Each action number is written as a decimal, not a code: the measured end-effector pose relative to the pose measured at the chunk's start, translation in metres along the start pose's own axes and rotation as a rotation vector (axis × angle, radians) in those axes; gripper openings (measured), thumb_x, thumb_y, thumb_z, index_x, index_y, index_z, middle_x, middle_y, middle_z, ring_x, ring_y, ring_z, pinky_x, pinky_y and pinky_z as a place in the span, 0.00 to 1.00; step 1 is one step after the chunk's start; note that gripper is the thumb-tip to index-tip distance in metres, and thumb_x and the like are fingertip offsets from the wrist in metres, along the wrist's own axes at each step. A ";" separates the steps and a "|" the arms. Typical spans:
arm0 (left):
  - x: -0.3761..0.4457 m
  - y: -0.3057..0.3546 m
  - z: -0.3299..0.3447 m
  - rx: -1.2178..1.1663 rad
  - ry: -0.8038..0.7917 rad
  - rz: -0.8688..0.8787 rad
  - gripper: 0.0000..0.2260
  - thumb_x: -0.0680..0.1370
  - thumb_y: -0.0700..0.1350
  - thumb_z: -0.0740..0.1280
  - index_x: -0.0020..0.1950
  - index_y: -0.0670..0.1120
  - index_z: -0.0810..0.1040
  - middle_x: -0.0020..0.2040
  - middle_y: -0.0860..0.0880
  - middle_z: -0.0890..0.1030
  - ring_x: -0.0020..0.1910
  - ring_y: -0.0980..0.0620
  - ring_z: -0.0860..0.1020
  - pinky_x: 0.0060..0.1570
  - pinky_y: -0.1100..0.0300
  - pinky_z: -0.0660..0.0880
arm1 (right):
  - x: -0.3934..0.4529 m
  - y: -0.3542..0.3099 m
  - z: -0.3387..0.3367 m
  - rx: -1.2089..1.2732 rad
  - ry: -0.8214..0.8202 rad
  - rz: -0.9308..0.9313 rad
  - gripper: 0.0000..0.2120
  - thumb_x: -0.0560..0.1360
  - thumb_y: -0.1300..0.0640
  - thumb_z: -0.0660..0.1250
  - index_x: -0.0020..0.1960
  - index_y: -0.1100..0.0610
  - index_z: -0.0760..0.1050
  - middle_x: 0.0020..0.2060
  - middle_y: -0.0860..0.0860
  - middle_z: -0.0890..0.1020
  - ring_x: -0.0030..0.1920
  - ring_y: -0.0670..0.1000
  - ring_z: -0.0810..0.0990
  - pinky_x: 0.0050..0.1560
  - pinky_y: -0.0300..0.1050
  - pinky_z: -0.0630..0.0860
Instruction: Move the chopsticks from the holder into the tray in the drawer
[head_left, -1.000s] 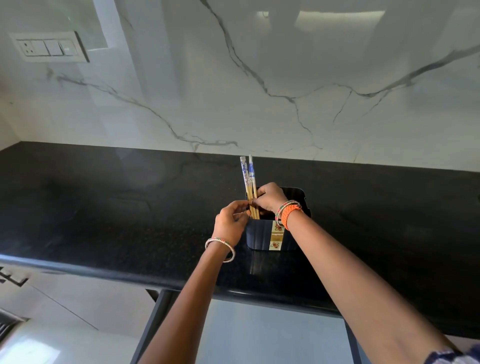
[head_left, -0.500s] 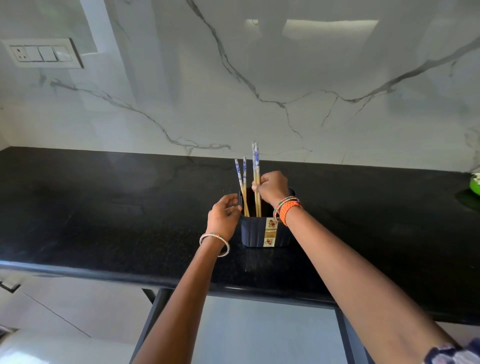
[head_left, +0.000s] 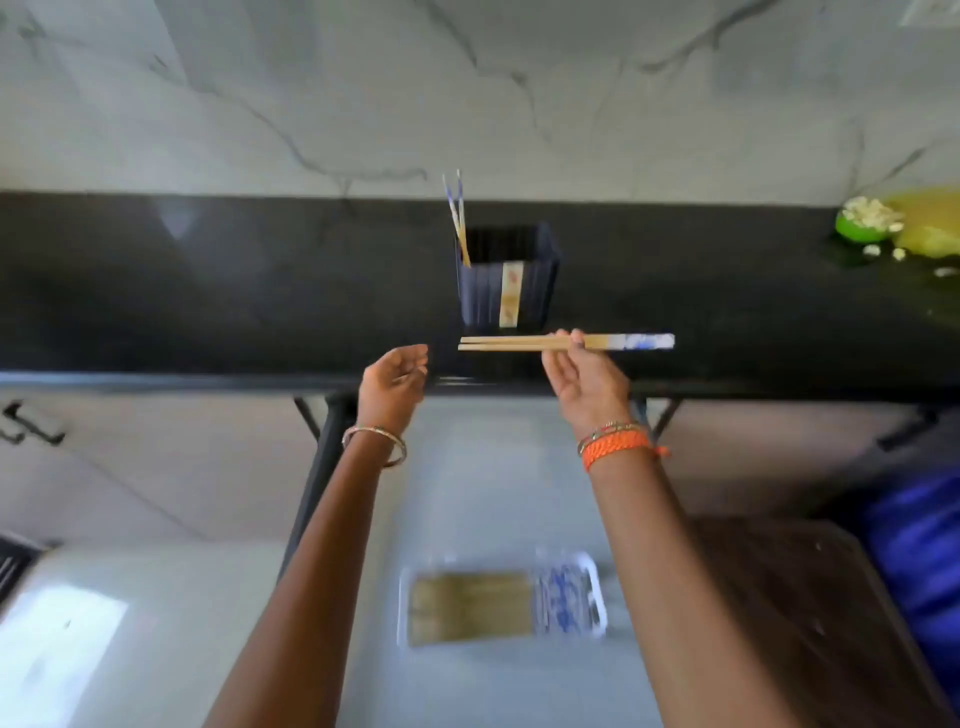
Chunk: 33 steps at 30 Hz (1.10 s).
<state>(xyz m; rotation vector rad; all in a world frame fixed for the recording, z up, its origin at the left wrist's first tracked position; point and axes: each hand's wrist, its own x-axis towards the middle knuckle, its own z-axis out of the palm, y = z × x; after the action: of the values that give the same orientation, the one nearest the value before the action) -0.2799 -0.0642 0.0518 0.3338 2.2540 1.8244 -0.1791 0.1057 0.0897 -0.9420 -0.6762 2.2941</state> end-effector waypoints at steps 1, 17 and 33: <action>-0.024 -0.024 -0.006 0.008 0.001 -0.063 0.11 0.76 0.35 0.61 0.57 0.41 0.77 0.49 0.46 0.79 0.44 0.53 0.76 0.43 0.59 0.76 | -0.012 0.023 -0.033 0.021 0.047 0.087 0.09 0.79 0.67 0.60 0.41 0.60 0.73 0.37 0.53 0.80 0.37 0.48 0.80 0.47 0.43 0.81; -0.157 -0.175 -0.023 0.248 -0.247 -0.587 0.25 0.75 0.34 0.64 0.70 0.40 0.61 0.57 0.34 0.78 0.50 0.43 0.77 0.46 0.57 0.75 | -0.048 0.181 -0.177 -0.353 0.367 0.488 0.13 0.79 0.69 0.57 0.36 0.62 0.69 0.36 0.56 0.72 0.36 0.51 0.71 0.44 0.44 0.76; -0.156 -0.192 -0.020 0.260 -0.156 -0.571 0.18 0.72 0.30 0.62 0.62 0.39 0.73 0.42 0.38 0.80 0.40 0.44 0.77 0.53 0.46 0.77 | -0.051 0.179 -0.167 -0.486 0.318 0.517 0.08 0.73 0.66 0.54 0.35 0.60 0.67 0.40 0.54 0.65 0.43 0.54 0.67 0.40 0.45 0.70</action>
<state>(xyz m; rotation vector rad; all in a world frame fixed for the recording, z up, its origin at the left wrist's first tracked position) -0.1445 -0.1703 -0.1276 -0.1199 2.1781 1.1833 -0.0788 -0.0165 -0.1042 -1.8483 -0.9551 2.3527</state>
